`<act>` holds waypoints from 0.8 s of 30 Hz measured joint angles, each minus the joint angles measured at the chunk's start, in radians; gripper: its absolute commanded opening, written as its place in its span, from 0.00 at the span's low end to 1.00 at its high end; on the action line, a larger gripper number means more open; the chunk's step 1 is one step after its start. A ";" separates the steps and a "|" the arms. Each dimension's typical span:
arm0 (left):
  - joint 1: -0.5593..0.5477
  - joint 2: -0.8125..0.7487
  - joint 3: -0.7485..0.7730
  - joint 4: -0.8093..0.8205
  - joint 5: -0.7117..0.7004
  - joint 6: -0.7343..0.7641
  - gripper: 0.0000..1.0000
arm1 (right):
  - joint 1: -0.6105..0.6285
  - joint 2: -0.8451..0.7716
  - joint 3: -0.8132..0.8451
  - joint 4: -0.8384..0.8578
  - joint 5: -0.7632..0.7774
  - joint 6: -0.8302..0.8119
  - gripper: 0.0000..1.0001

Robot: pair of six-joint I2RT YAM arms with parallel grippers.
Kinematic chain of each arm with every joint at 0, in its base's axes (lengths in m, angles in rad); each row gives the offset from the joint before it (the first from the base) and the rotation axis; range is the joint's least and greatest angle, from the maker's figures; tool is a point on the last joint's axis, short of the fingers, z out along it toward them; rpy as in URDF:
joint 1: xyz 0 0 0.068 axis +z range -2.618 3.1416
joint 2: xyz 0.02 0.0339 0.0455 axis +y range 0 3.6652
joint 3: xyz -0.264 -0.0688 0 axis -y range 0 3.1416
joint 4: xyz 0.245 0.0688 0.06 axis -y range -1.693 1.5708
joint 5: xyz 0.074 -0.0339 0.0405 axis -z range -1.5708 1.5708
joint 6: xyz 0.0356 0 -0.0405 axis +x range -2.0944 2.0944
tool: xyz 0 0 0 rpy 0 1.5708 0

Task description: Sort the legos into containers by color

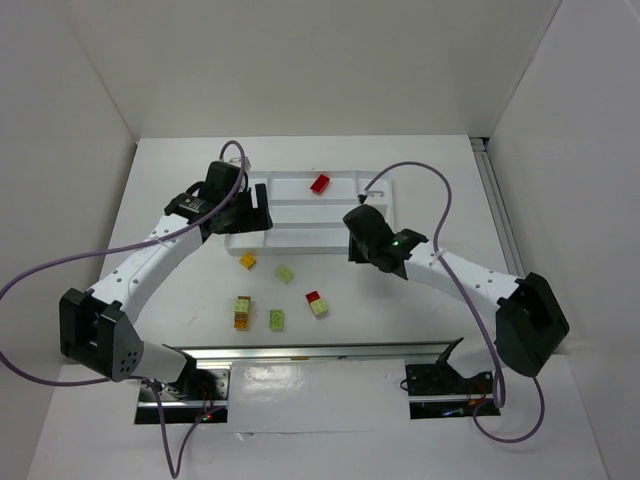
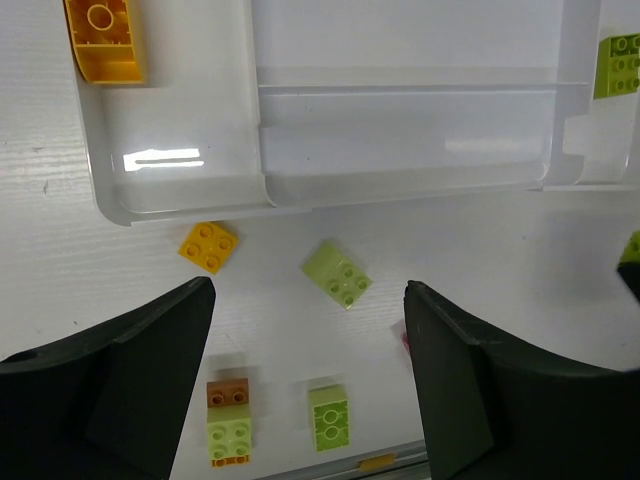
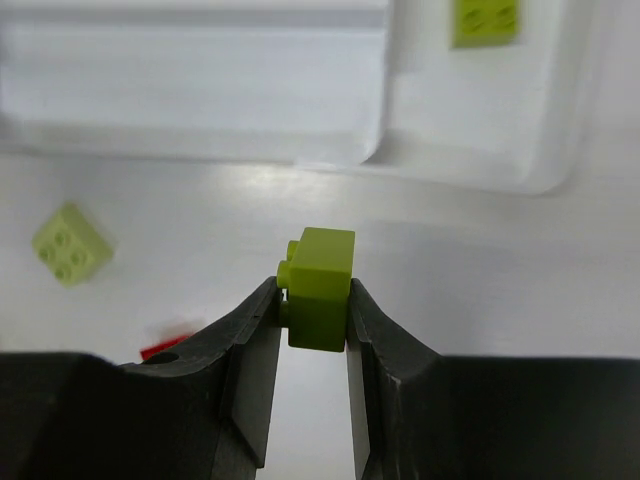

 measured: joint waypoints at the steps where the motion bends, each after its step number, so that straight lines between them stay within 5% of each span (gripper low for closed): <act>1: 0.000 0.000 0.000 0.002 0.000 0.000 0.88 | -0.035 -0.012 0.000 0.005 0.012 0.000 0.21; 8: 0.000 0.013 0.000 0.004 0.000 0.000 0.86 | -0.270 0.020 0.004 0.053 -0.002 -0.035 0.21; 18: -0.003 0.022 0.000 0.004 0.001 0.000 0.86 | -0.332 0.186 0.061 0.154 -0.037 -0.062 0.25; 21: -0.006 0.022 0.000 0.005 0.001 0.000 0.86 | -0.332 0.224 0.091 0.180 -0.043 -0.068 0.57; 24: -0.008 0.023 0.000 0.004 0.001 0.000 0.86 | -0.332 0.256 0.119 0.181 -0.043 -0.074 0.76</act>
